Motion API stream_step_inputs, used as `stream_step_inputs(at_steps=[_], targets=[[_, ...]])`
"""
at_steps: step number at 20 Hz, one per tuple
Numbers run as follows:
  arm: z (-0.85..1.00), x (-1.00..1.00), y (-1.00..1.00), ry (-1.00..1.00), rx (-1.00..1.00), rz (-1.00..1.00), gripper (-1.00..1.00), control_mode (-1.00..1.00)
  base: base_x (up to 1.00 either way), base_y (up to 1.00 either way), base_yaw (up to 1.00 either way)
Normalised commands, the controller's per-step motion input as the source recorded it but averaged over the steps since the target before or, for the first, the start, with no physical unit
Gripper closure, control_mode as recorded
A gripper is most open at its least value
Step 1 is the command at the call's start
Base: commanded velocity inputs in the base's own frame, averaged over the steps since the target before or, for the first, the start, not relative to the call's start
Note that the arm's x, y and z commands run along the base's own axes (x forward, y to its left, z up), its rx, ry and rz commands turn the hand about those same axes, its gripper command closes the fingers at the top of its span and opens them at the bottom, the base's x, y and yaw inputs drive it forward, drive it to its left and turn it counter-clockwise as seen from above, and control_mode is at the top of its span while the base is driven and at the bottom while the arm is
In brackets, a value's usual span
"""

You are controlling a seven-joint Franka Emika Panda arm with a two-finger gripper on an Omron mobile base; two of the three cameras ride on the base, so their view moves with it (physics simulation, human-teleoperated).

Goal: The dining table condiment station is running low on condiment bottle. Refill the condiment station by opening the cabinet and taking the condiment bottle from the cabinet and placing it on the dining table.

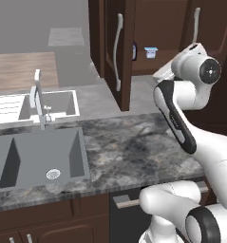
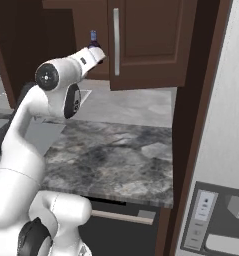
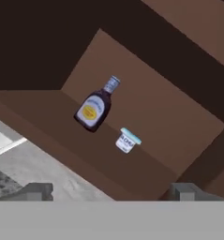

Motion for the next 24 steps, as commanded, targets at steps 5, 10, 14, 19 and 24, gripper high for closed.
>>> stream_step_inputs(at_steps=[5, 10, 14, 19, 24], targets=[[0.00, 0.42, 0.21, 0.07, -0.28, -0.24, -1.00, -1.00, 0.00, 0.00, 0.00], [0.00, 0.63, 0.08, 0.11, -0.12, -0.26, -1.00, -1.00, 0.00, 0.00, 0.00], [0.00, 0.50, 0.00, 0.06, -0.07, -0.18, -1.00, -1.00, 0.00, 0.00, 0.00], [0.00, 0.41, -0.03, 0.01, -0.05, -0.01, -1.00, -1.00, 0.00, 0.00, 0.00], [0.00, 0.15, -0.37, 0.00, -0.01, 0.03, -1.00, -1.00, 0.00, 0.00, 0.00]])
